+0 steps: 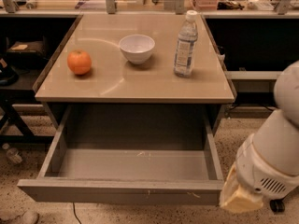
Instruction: Close top drawer
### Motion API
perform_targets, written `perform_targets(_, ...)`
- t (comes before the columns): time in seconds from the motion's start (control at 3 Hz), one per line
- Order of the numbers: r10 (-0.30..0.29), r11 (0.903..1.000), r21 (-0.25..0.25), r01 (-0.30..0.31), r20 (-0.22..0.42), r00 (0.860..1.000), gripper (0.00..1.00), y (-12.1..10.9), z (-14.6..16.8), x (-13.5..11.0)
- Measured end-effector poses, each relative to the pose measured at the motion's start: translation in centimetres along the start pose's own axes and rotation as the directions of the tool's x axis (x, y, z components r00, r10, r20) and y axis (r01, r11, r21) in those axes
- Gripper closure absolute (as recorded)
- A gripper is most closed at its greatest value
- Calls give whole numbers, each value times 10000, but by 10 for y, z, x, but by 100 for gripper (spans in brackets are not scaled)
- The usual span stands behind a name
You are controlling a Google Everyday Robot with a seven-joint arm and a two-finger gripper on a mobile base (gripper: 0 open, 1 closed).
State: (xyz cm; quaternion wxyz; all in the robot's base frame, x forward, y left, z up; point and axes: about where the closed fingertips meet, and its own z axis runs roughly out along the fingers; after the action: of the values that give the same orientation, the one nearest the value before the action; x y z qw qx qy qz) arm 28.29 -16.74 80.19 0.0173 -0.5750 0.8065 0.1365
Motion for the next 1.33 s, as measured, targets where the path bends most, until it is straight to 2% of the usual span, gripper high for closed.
perform_targets(0.33, 60, 9986, -537, -42, 338, 9994, 100, 1, 46, -9)
perform_targets(0.67, -66, 9983, -582, 89, 401, 9992, 100, -8, 78, -19)
perform_targets(1.33, -244, 9997, 30, 243, 216, 9995, 100, -36, 116, -22)
